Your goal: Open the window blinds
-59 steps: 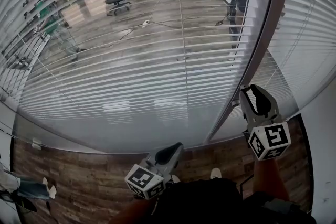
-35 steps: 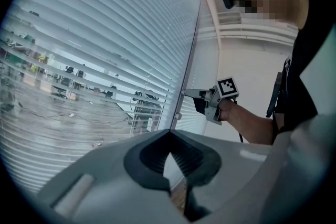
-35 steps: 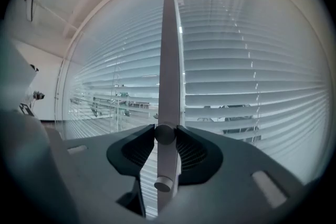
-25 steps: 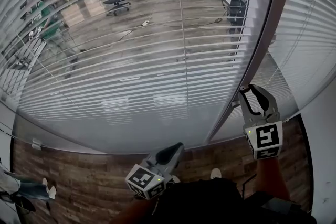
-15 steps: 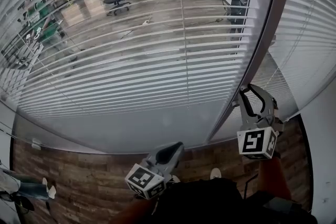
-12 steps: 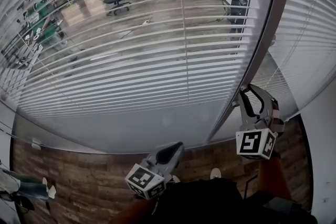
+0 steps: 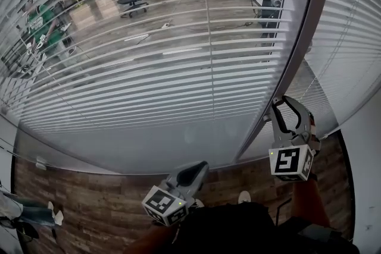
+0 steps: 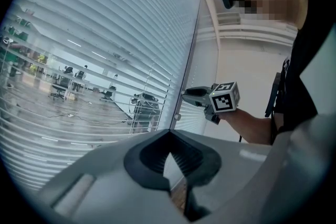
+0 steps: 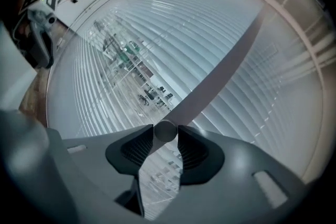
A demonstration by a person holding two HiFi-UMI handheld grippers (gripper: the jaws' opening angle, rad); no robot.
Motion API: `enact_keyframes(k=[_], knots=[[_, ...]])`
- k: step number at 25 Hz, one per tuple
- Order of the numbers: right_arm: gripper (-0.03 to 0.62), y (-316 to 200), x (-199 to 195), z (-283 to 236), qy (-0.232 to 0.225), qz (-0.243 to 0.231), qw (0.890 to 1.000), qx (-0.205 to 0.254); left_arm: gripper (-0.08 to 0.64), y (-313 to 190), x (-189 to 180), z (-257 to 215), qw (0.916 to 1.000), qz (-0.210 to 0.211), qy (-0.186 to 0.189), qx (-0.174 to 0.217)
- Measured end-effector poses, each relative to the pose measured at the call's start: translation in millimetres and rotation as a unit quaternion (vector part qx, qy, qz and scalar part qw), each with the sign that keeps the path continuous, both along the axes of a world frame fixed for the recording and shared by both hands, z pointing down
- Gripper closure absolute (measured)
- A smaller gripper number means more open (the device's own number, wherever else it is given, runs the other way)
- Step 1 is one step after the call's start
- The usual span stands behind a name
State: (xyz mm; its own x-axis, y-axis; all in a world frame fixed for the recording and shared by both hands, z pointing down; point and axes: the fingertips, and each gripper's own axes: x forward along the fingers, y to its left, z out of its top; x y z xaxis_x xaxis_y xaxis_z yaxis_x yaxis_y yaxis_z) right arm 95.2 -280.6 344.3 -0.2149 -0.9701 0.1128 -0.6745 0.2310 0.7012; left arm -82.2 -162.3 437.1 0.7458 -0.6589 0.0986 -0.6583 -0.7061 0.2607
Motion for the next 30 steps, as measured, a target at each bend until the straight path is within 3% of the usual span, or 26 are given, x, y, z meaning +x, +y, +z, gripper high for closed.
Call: enact_keyframes(k=[3,5,7,10,12,18,23,26,30], knots=[[0.385,-2,2,-4,-0.118,-0.026,0.992,-0.019,0.560,-7,1,-2,0.9999,-0.011,-0.008,-0.006],[0.386,0,6,-12,-0.192,-0.032,0.980,-0.037,0.560,-5,1,-3,1.0000,-0.007,-0.005,-0.004],[0.388,5,7,-17,-0.289,-0.036,0.954,-0.072,0.560,0,0,-8,1.0000,-0.004,0.004,-0.003],[0.388,15,-2,-18,-0.419,-0.053,0.898,-0.121,0.560,9,-7,-13,0.9999,-0.006,0.002,-0.009],[0.391,20,-5,-13,-0.449,-0.053,0.883,-0.128,0.560,15,-11,-8,1.0000,-0.002,0.002,-0.005],[0.427,-11,17,-21,-0.452,-0.051,0.882,-0.123,0.560,-11,8,-9,1.0000,-0.004,0.006,-0.006],[0.437,-12,18,-25,-0.438,-0.053,0.889,-0.122,0.560,-13,9,-13,1.0000,-0.002,0.006,-0.007],[0.439,-3,9,-18,-0.416,-0.052,0.901,-0.116,0.560,-5,1,-6,1.0000,0.000,0.005,-0.003],[0.440,16,-4,-23,-0.359,-0.045,0.927,-0.101,0.560,12,-10,-11,0.9999,0.001,0.011,-0.001]])
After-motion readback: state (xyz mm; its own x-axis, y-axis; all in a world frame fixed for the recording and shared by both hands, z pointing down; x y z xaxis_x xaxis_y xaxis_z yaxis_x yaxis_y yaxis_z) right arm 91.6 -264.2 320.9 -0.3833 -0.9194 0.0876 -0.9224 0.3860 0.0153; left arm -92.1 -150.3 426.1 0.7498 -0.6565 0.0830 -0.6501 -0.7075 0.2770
